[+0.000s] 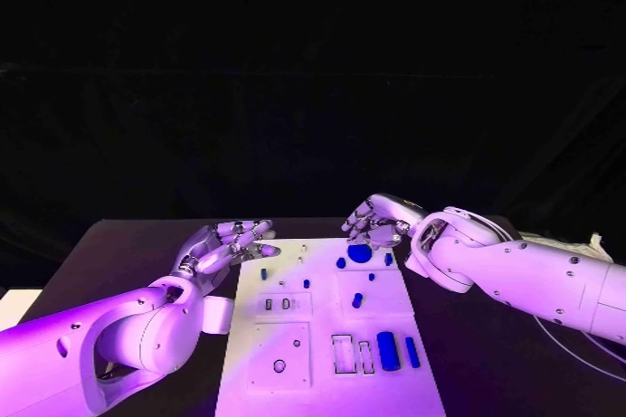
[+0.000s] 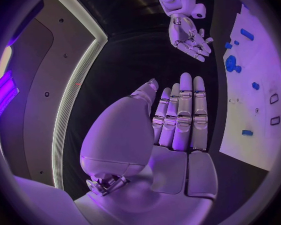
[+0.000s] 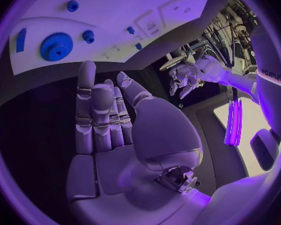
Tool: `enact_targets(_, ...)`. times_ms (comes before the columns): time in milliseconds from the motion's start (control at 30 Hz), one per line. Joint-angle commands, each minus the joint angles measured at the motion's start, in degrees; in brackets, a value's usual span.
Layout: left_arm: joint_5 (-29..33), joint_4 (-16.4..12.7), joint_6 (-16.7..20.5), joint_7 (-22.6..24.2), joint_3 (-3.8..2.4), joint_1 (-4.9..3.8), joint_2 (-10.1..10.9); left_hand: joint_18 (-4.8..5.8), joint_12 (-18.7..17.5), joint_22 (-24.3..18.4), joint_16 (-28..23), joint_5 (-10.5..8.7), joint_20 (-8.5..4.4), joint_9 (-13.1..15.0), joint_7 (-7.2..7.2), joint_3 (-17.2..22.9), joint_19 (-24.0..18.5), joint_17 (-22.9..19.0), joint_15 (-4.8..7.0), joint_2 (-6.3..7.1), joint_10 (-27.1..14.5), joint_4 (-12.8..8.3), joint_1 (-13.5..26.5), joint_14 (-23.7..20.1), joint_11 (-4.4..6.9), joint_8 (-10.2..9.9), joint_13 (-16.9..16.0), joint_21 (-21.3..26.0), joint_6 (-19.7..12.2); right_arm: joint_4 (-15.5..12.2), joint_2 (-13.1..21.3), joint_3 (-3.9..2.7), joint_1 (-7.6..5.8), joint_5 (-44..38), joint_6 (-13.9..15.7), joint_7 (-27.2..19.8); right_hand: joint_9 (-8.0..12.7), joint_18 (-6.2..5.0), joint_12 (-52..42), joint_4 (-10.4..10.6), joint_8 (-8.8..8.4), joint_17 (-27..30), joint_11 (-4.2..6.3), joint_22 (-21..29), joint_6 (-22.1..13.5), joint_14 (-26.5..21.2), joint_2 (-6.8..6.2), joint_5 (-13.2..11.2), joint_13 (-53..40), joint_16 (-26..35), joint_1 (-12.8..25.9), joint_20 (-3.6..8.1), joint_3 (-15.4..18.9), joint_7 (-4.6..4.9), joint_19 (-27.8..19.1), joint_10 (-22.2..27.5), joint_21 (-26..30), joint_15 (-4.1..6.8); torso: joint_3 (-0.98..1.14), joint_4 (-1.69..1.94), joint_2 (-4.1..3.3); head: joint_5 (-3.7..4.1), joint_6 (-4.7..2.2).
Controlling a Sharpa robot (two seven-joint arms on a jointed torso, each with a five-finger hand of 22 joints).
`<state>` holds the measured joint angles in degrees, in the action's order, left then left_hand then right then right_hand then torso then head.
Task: Assemble the parts on the task board
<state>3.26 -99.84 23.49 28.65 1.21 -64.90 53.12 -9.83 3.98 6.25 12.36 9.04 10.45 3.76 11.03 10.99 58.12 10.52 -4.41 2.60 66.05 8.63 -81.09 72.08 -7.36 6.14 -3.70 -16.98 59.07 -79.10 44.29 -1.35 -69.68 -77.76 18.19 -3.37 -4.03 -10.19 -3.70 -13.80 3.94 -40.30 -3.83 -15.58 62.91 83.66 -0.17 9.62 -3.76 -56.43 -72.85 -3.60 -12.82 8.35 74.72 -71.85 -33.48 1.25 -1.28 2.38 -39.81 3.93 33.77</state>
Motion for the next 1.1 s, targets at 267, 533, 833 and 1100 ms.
enact_targets(267, 1.43, -3.31, -2.05, -0.56, -0.11, -1.0, 0.81, -0.64, -0.33, -0.17, -0.34, -0.38, 0.38, -0.05, 0.38, 0.44, -0.1, 0.15, 0.03, 0.58, -0.25, -0.09, 0.23, -0.39, -0.46, -0.42, 0.03, 0.42, -0.25, -0.28, -1.03, -0.03, -1.06, -18.2, -7.21, 8.21, 0.02, 2.73, 0.11, 1.33, -0.25, -9.18, -0.56, -23.54, -0.57, 2.17, -1.64, -0.32, 0.07, -8.06, 0.13, -0.67, -3.35, -0.09, 5.04, 2.94, -21.45, -0.56, -0.33, 0.82, -2.14, 0.55, -0.31)
enact_targets(533, 1.45, -4.26, -1.49, -0.61, -0.12, -1.21, 1.1, -0.62, -0.47, -0.32, -0.65, -0.39, 0.51, -0.06, 0.58, 0.45, -0.23, 0.31, -0.13, 0.8, -0.63, -0.18, 0.4, -0.61, -0.65, -0.8, 0.04, 0.61, -0.52, 0.08, -1.79, 0.0, -1.22, -20.68, -9.3, 8.61, -0.02, 4.17, 0.14, 3.14, -0.28, -17.48, -0.79, -36.71, -1.0, 2.69, -3.26, -1.72, 0.11, -15.1, 0.21, -1.59, -5.62, -0.06, 5.59, 3.78, -32.61, -1.0, -0.28, 1.26, -2.8, 0.68, -0.24)
enact_targets(833, 1.45, -4.27, -1.28, -0.73, -0.12, -1.24, 1.16, -0.61, -0.5, -0.5, -1.01, -0.39, 0.67, -0.06, 0.79, 0.47, -0.42, 0.47, -0.32, 0.97, -1.13, -0.29, 0.55, -0.89, -0.86, -1.17, 0.04, 0.84, -0.79, 0.65, -2.62, 0.11, -1.2, -21.54, -11.09, 8.01, -0.07, 4.25, 0.16, 4.35, -0.24, -19.37, -1.05, -39.31, -1.0, 2.48, -4.05, -1.81, 0.15, -16.89, -0.29, -2.05, -6.8, 0.02, 4.63, 4.51, -35.18, -1.26, 0.06, 1.39, -3.48, 0.15, -0.09)
enact_targets(1100, 1.45, -4.29, -1.01, -0.85, -0.12, -1.25, 1.19, -0.6, -0.47, -0.66, -1.32, -0.38, 0.79, -0.04, 0.91, 0.54, -0.62, 0.57, -0.46, 0.99, -1.43, -0.4, 0.61, -1.2, -0.97, -1.4, 0.02, 1.04, -0.92, 0.8, -2.94, 0.17, -1.15, -22.22, -12.02, 8.36, -0.16, 4.3, 0.1, 5.39, -0.16, -20.27, -1.04, -40.57, -0.59, 2.47, -4.09, -2.62, 0.13, -17.75, -0.39, -2.23, -7.43, -0.02, 4.26, 4.34, -36.42, -1.27, 0.25, 1.49, -3.93, -0.07, -0.43)
